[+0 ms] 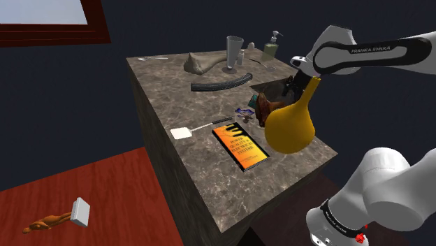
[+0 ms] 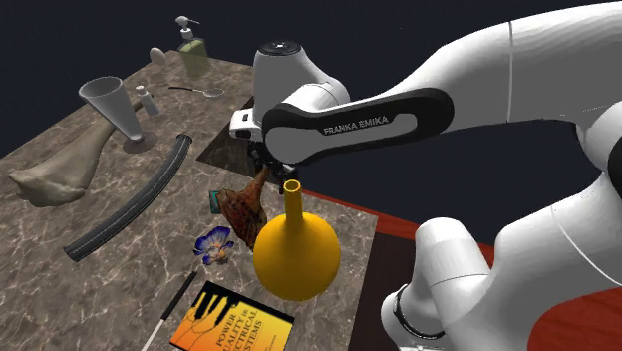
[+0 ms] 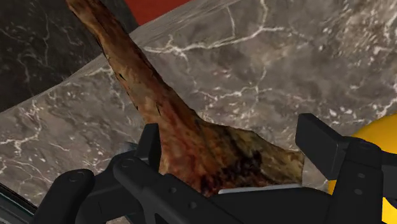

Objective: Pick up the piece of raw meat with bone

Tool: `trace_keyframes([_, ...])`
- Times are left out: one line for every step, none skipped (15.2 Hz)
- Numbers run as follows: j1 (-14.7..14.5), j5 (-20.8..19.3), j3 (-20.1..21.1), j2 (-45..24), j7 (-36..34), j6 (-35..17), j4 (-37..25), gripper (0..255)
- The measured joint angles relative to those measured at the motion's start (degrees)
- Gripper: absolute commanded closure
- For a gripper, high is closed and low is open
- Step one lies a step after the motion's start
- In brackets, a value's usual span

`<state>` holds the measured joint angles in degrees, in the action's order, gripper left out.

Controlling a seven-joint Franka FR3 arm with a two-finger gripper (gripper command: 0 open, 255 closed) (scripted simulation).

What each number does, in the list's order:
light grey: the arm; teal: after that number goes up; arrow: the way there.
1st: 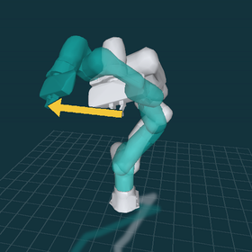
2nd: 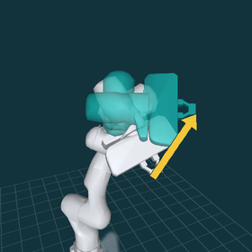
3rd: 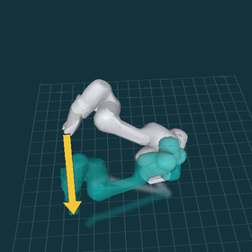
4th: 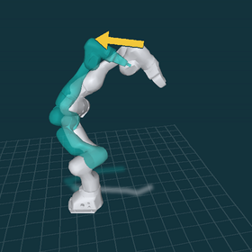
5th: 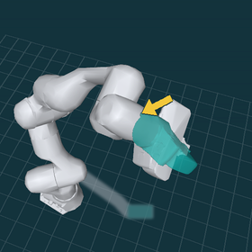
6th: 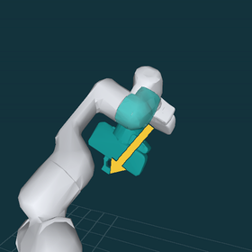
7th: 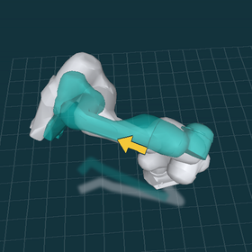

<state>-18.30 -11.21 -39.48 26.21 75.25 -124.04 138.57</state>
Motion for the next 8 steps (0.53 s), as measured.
trace_keyframes([-1.9,1.4,-2.2,-2.2,3.8,-1.5,-1.1,0])
trace_keyframes([-3.7,3.0,-4.3,-4.1,7.6,-2.4,-2.3,0])
trace_keyframes([-5.9,5.1,-6.7,-6.6,11.8,-3.6,-3.7,0])
trace_keyframes([-8.4,7.9,-9.3,-9.4,16.3,-4.5,-5.4,0])
trace_keyframes([-10.0,10.1,-11.4,-11.8,19.8,-5.7,-6.2,0])
trace_keyframes([-10.9,11.4,-12.3,-13.1,21.7,-6.5,-6.5,0])
trace_keyframes([-11.4,12.3,-12.8,-13.9,22.7,-7.2,-6.5,0])
trace_keyframes([-11.6,12.8,-13.2,-14.3,23.4,-8.1,-5.8,0])
